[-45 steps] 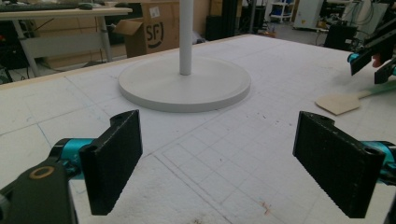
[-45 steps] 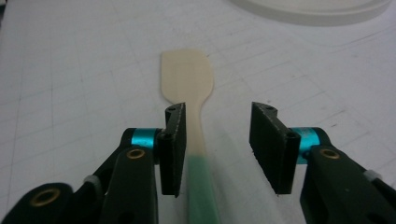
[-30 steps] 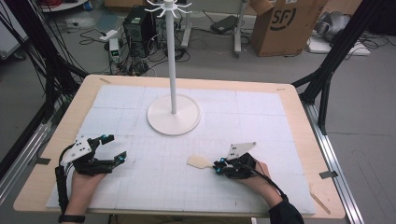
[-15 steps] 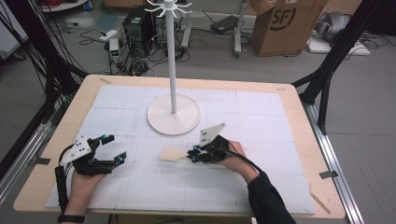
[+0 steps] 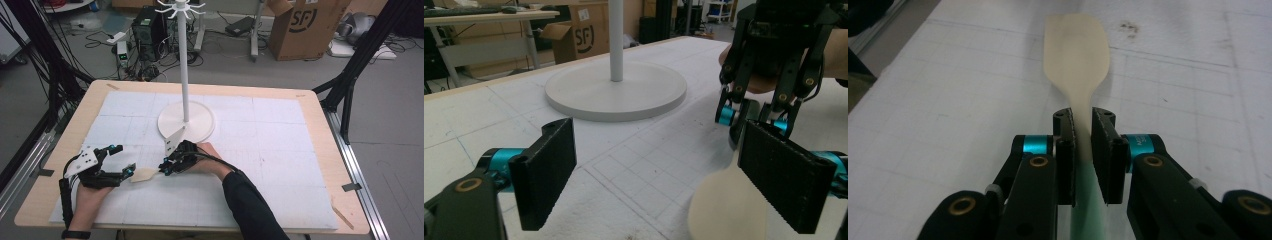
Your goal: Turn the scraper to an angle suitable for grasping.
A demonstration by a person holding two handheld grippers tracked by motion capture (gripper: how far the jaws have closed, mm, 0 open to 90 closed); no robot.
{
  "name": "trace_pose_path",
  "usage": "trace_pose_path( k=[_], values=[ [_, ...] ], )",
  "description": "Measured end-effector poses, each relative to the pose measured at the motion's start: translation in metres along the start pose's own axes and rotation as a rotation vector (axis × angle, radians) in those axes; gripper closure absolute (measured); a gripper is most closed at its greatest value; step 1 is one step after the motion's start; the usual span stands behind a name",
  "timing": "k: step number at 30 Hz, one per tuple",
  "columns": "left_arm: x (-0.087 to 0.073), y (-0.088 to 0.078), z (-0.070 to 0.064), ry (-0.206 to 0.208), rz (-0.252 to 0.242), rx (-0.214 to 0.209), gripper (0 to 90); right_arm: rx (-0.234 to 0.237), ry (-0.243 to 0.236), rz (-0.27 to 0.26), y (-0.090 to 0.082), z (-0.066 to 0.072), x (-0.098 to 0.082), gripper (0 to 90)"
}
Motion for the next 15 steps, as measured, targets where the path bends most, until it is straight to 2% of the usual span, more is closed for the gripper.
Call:
trace_pose_path(
  k=[3,6,7,8,9,10,11,12,13,14,15],
  values=[
    [0.000,0.000,0.000,0.000,0.001,0.000,16.3,0.030,0.000,0.030,0.010,-0.001,0.000,80.5],
    [0.000,0.000,0.000,0.001,0.001,0.002,16.3,0.016,0.000,0.036,0.014,0.000,-0.001,79.0],
    [0.000,0.000,0.000,0.001,0.001,0.002,16.3,-0.003,0.018,0.024,0.011,0.000,0.000,70.3],
    [0.000,0.000,0.000,0.000,0.002,0.000,16.3,-0.003,0.018,0.024,0.011,0.000,0.000,70.3],
    [0.000,0.000,0.000,0.000,0.003,0.001,16.3,-0.021,0.033,0.010,0.007,-0.001,0.000,63.8],
    [0.000,0.000,0.000,-0.002,0.003,0.001,16.3,-0.034,0.045,-0.004,0.003,-0.001,0.001,62.4],
    [0.000,0.000,0.000,-0.001,0.003,0.000,16.3,-0.042,0.052,-0.025,-0.010,0.001,0.001,55.6],
    [0.000,0.000,0.000,0.000,0.004,0.000,16.4,-0.071,0.049,-0.043,-0.018,0.003,0.001,50.0],
    [0.000,0.000,0.000,0.000,0.003,0.002,16.4,-0.098,0.057,-0.053,-0.027,0.005,0.000,46.4],
    [0.000,0.000,0.000,-0.001,0.003,0.002,16.4,-0.098,0.057,-0.053,-0.027,0.005,0.000,46.4],
    [0.000,0.000,0.000,0.000,0.003,0.001,16.4,-0.150,0.083,-0.078,-0.048,0.011,-0.006,39.8]
  ],
)
Point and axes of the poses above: each handheld gripper's, and its own axes: y roughly forward along the jaws, x roughly out of its top, z roughly to its left, the point moved 3 cm from there along y, roughly forward along the jaws, and after that the axes turned 2 degrees about z, right-handed, at the moved point
